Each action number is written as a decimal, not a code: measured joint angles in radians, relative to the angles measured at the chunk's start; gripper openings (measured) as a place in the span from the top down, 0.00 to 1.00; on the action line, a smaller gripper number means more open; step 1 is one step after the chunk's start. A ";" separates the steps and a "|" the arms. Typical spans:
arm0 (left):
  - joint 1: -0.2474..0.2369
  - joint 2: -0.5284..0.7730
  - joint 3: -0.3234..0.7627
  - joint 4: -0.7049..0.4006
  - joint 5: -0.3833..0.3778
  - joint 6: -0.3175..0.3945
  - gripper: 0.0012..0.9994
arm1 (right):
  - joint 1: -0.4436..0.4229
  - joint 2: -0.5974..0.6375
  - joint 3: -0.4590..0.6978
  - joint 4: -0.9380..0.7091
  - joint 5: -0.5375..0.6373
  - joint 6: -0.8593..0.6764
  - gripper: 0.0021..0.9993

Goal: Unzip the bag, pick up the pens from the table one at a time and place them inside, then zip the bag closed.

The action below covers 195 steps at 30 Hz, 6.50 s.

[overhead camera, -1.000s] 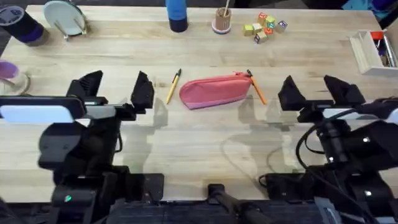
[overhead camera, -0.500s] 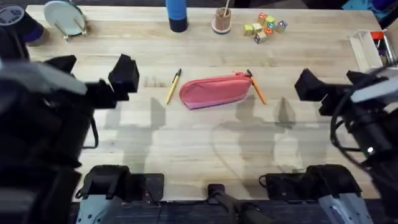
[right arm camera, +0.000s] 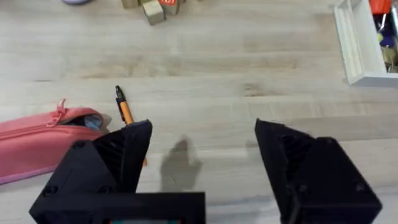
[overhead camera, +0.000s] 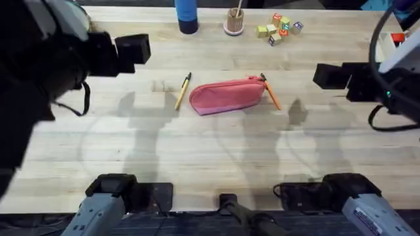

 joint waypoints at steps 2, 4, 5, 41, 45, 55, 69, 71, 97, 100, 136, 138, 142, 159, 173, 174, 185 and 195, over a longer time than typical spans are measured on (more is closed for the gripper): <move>0.000 0.044 0.040 -0.030 0.013 0.000 0.01 | 0.000 0.037 0.036 -0.031 0.000 0.000 0.00; 0.000 0.083 0.074 -0.061 0.031 0.000 0.01 | 0.000 0.071 0.069 -0.067 0.000 0.000 0.00; 0.000 0.100 0.089 -0.074 0.038 0.000 0.01 | 0.000 0.086 0.081 -0.080 0.000 0.000 0.00; 0.000 0.198 0.154 -0.201 0.453 0.673 0.01 | 0.000 0.141 0.126 -0.112 0.000 -0.011 0.00; 0.000 0.198 0.154 -0.207 0.458 0.696 0.01 | 0.000 0.141 0.126 -0.112 0.000 -0.011 0.00; 0.000 0.224 0.155 -0.209 0.481 0.710 0.01 | 0.000 0.141 0.126 -0.112 0.000 -0.015 0.00; -0.108 0.504 0.155 -0.210 0.506 0.806 0.01 | 0.000 0.141 0.126 -0.112 0.000 -0.018 0.00; -0.128 0.537 0.155 -0.205 0.509 0.824 0.01 | 0.000 0.141 0.126 -0.112 0.000 -0.018 0.00; -0.164 0.745 0.155 -0.163 0.585 0.854 0.01 | 0.000 0.141 0.126 -0.111 0.000 -0.019 0.00; -0.177 0.751 0.155 -0.162 0.585 0.854 0.00 | 0.000 0.141 0.126 -0.111 0.000 -0.019 0.00; -0.201 0.753 0.155 -0.166 0.593 0.860 0.96 | 0.037 0.482 0.452 -0.330 -0.306 -0.022 0.00; -0.201 0.753 0.155 -0.166 0.593 0.860 0.96 | 0.051 0.542 0.520 -0.366 -0.310 -0.022 0.00; -0.201 0.753 0.155 -0.166 0.593 0.860 0.96 | 0.087 0.649 0.641 -0.420 -0.316 -0.032 0.00; -0.201 0.753 0.155 -0.166 0.592 0.860 0.96 | 0.191 0.837 0.777 -0.488 -0.320 0.011 0.00; -0.201 0.753 0.155 -0.166 0.593 0.860 0.96 | 0.191 0.870 0.777 -0.468 -0.320 0.089 0.00; -0.201 0.753 0.155 -0.166 0.592 0.860 0.96 | 0.191 0.881 0.777 -0.463 -0.320 0.090 0.00; -0.201 0.753 0.155 -0.166 0.593 0.860 0.96 | 0.237 1.036 0.777 -0.421 -0.320 0.099 0.00; -0.201 0.753 0.155 -0.165 0.592 0.860 0.96 | 0.300 1.078 0.777 -0.387 -0.323 0.099 0.00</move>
